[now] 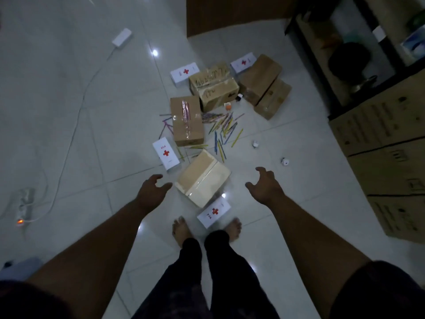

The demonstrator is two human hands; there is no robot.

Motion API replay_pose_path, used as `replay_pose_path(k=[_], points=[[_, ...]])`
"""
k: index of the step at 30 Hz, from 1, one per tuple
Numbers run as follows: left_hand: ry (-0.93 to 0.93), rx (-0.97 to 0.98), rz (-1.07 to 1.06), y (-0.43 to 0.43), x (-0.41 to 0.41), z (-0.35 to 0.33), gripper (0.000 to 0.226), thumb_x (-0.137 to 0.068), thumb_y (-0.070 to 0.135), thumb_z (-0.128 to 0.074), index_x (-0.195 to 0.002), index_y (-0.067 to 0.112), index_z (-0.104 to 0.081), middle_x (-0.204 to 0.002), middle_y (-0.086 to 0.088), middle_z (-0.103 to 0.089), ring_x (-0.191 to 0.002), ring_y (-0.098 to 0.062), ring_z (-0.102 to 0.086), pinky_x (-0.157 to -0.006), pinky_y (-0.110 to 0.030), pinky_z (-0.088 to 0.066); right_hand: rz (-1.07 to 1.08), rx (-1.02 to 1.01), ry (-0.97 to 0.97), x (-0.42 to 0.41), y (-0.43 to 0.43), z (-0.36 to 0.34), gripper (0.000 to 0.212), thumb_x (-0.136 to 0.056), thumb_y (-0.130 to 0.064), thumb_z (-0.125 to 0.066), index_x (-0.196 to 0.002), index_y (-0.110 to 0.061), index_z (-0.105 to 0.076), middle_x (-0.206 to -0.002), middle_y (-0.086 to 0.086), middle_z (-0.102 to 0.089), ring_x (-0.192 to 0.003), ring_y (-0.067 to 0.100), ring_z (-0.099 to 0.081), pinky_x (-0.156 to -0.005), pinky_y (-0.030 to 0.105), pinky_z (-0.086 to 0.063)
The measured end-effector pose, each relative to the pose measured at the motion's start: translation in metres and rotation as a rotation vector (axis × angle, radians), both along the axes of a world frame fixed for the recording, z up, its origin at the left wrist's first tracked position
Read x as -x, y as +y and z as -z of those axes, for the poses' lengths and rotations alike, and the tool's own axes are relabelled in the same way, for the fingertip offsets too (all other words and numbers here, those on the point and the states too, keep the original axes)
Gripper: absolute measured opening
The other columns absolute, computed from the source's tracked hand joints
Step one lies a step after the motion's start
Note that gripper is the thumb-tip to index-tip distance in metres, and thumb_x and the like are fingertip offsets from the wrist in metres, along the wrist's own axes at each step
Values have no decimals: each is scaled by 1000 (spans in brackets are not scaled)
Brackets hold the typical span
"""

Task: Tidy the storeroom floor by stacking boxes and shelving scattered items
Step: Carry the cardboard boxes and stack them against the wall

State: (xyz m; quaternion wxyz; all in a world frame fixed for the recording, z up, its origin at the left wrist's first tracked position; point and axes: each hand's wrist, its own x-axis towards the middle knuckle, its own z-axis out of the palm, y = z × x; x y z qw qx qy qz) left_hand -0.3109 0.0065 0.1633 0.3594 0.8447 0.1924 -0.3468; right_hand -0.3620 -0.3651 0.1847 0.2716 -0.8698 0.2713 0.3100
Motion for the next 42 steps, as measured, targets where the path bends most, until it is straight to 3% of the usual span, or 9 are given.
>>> replay_pose_path(k=[6,11,15,19,22,30,36,40,42], points=[[51,31,-122,-19,-30,127,66,-89,48,-72,-145,24,-47,-146,-17,-47,-127,-32,-54,-105,-48,-49,14,-32,30,-57,15,129,78,-91,-44,-68,-155,-21,-30,-146,18,-36,-127,43,-51,-105,46,-45],[126,51,-188,-34,-40,273,74,-90,44,-73,-152,25,-38,-153,-21,-37,-117,-34,-56,-91,-38,-50,13,-68,26,-94,18,275,83,-90,-46,-70,-156,-20,-28,-147,18,-36,-127,42,-52,-105,46,-46],[191,35,-186,-34,-42,379,88,-89,48,-73,-160,29,-24,-158,-21,-25,-134,-45,-44,-106,-50,-44,15,-85,70,-111,16,381,90,-90,-53,-69,-160,-21,-22,-152,19,-31,-133,41,-49,-110,48,-44],[240,62,-117,-30,-50,456,119,-62,72,-72,-160,28,-20,-152,-19,-42,-128,-43,-52,-104,-56,-49,51,-100,106,-109,18,457,95,-87,-57,-71,-160,-18,-23,-153,19,-35,-138,41,-44,-114,47,-40],[249,65,-97,-30,-57,489,114,-57,76,-71,-154,32,-29,-140,-15,-49,-114,-40,-60,-92,-56,-57,120,-128,62,-100,25,480,87,-87,-52,-74,-154,-15,-33,-144,20,-43,-131,40,-49,-109,43,-42],[151,36,-58,-50,-60,421,99,-62,73,-64,-150,35,-36,-137,-16,-44,-116,-42,-58,-99,-55,-54,281,-114,-59,-82,17,401,78,-84,-46,-78,-147,-20,-42,-135,16,-42,-118,41,-56,-101,41,-47],[72,65,-15,-77,-59,260,90,-72,67,-63,-150,33,-36,-140,-17,-44,-123,-44,-52,-101,-57,-51,371,-67,-203,-78,-1,239,65,-86,-46,-74,-143,-27,-48,-134,9,-41,-113,38,-60,-97,37,-48],[-17,132,68,-103,-55,128,62,-89,46,-67,-144,29,-44,-133,-11,-51,-119,-38,-55,-98,-56,-54,415,3,-288,-64,-19,116,72,-84,-52,-72,-145,-29,-42,-139,7,-39,-116,39,-60,-100,43,-50],[-40,148,109,-113,-52,68,60,-87,45,-66,-142,32,-45,-127,-7,-56,-115,-35,-58,-95,-54,-56,442,47,-351,-52,-29,57,77,-82,-53,-73,-146,-25,-40,-142,7,-38,-118,38,-59,-98,44,-51]])
